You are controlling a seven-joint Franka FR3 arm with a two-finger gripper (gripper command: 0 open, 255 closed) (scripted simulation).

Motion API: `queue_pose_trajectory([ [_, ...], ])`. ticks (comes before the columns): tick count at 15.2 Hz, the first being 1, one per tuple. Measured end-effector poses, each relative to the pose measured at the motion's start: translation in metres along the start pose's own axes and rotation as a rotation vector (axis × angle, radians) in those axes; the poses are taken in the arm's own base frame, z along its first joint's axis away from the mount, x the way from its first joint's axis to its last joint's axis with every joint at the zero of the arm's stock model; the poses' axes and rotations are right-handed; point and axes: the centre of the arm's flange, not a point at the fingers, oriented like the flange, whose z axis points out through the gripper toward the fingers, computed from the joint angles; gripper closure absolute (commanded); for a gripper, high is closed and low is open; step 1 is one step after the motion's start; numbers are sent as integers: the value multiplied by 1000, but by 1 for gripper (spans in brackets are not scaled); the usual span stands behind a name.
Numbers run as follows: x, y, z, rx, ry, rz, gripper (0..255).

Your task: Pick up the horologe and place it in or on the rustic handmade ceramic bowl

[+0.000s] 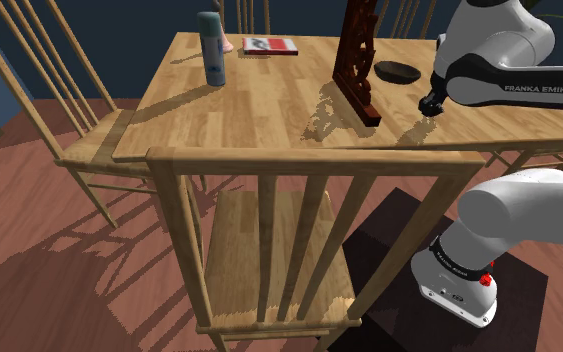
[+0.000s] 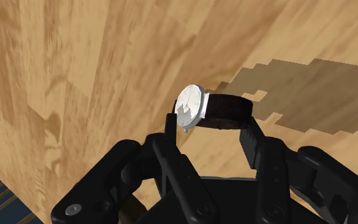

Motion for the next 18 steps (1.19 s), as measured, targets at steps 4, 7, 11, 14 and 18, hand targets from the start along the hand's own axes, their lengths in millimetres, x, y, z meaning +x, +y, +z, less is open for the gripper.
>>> queue_pose_trajectory([
  [4,1,4,-9,2,-3,-1,255],
  [7,4,13,-21,3,-4,-2,255],
  [11,8,22,-40,3,-4,-2,255],
  [14,10,30,-54,3,-4,-1,255],
  [18,12,41,-71,3,-4,-2,255],
])
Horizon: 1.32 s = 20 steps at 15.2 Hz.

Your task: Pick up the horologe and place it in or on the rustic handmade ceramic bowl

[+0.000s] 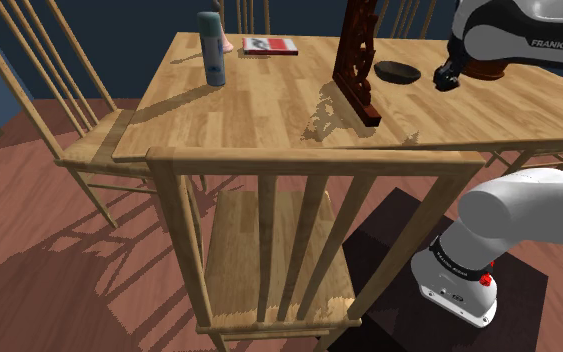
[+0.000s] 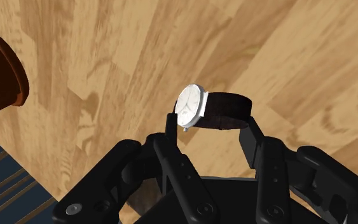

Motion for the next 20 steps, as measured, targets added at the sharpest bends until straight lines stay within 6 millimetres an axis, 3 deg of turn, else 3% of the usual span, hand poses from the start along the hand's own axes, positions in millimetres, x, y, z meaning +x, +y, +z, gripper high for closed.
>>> queue_pose_trajectory([
  [6,5,16,-26,0,0,0,255],
  [9,27,28,-20,0,0,0,255],
  [20,151,88,30,0,0,0,255],
])
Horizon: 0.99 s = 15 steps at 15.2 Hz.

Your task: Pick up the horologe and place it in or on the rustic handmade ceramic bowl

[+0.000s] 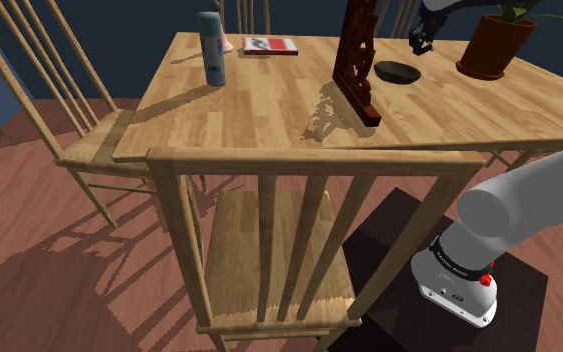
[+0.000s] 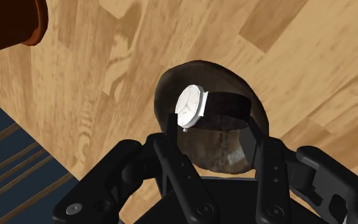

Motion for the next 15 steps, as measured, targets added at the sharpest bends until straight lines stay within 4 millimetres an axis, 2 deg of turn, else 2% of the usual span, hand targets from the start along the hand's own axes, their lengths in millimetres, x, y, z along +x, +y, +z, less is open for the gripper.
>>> queue_pose_trajectory([
  [6,63,36,27,0,-1,0,255],
  [10,73,31,46,0,-1,0,255],
  [15,69,17,70,0,-1,0,255],
])
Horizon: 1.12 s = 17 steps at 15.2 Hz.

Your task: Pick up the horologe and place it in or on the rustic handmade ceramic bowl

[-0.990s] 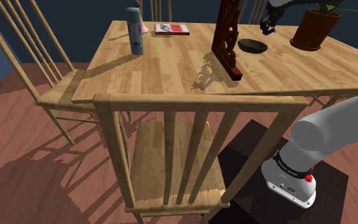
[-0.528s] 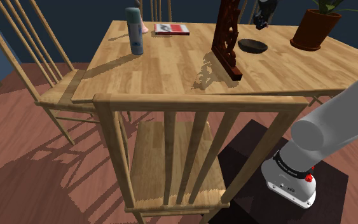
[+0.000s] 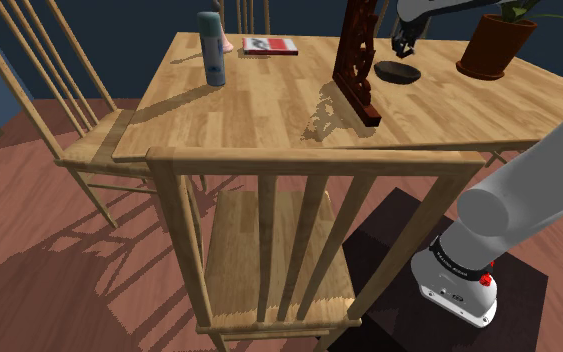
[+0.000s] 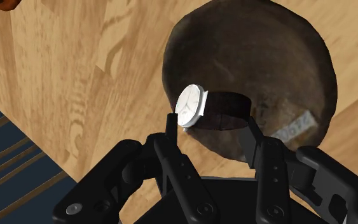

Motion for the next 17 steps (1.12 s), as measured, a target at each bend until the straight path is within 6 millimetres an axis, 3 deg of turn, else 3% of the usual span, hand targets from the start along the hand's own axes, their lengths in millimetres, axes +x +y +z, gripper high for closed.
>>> queue_pose_trajectory([
  [6,-4,-15,25,0,0,0,255],
  [12,-4,-17,29,0,0,0,255],
  [13,-4,-17,29,0,0,0,0],
  [17,-4,-17,29,0,0,0,0],
])
